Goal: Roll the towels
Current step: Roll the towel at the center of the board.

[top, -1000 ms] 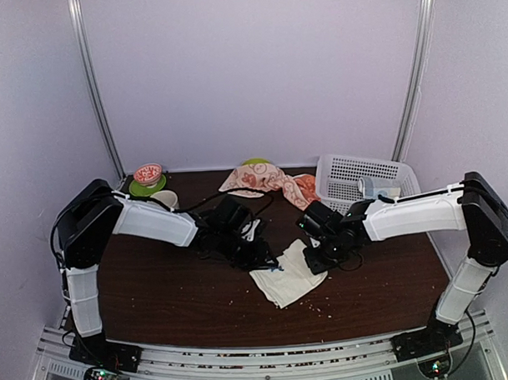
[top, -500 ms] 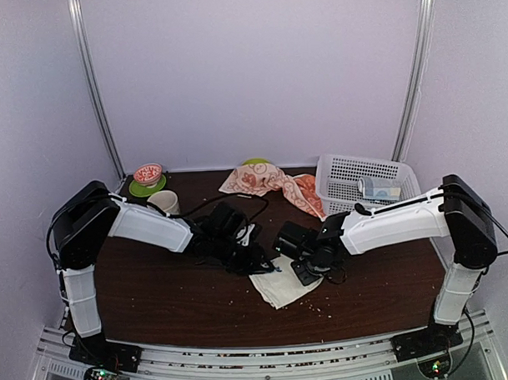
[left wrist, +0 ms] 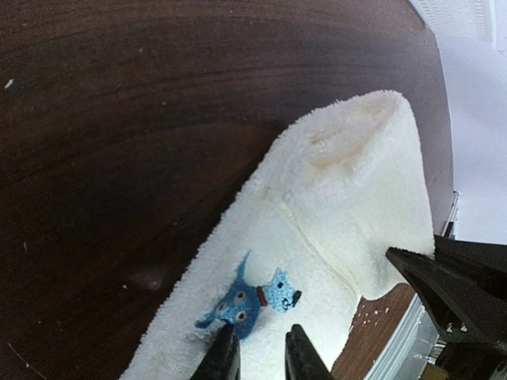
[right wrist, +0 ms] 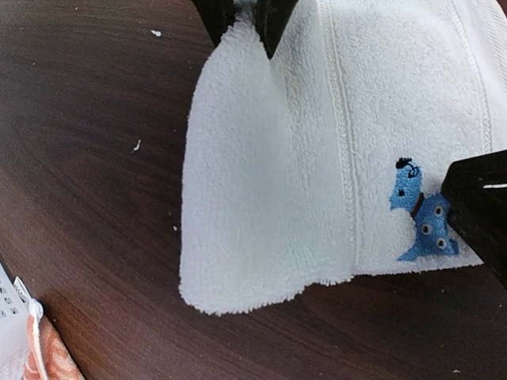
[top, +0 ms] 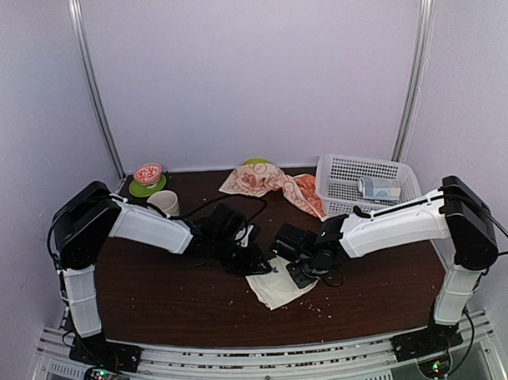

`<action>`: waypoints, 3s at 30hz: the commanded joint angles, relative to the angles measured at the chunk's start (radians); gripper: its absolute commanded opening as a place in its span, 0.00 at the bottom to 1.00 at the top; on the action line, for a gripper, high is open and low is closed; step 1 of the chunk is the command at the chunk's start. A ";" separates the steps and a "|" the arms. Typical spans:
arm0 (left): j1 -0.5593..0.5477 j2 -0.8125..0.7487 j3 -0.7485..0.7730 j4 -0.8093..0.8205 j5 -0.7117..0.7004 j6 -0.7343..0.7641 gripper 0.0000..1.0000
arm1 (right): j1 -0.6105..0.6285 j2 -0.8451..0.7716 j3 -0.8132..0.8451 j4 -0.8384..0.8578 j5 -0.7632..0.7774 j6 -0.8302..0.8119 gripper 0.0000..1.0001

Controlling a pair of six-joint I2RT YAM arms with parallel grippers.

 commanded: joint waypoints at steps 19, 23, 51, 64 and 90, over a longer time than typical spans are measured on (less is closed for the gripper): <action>-0.002 0.022 -0.022 0.034 -0.010 -0.001 0.15 | 0.036 -0.041 -0.004 0.139 -0.171 -0.070 0.16; -0.002 0.023 -0.022 0.034 -0.010 -0.001 0.15 | 0.036 -0.062 -0.027 0.173 -0.213 -0.081 0.22; 0.000 -0.193 -0.056 -0.096 -0.057 0.072 0.27 | 0.012 -0.009 -0.116 0.318 -0.390 -0.088 0.41; 0.000 -0.104 0.024 0.031 0.010 0.022 0.26 | -0.005 -0.008 -0.141 0.347 -0.418 -0.084 0.45; 0.015 0.092 0.085 -0.043 -0.025 -0.007 0.14 | -0.048 -0.186 -0.111 0.298 -0.460 -0.054 0.61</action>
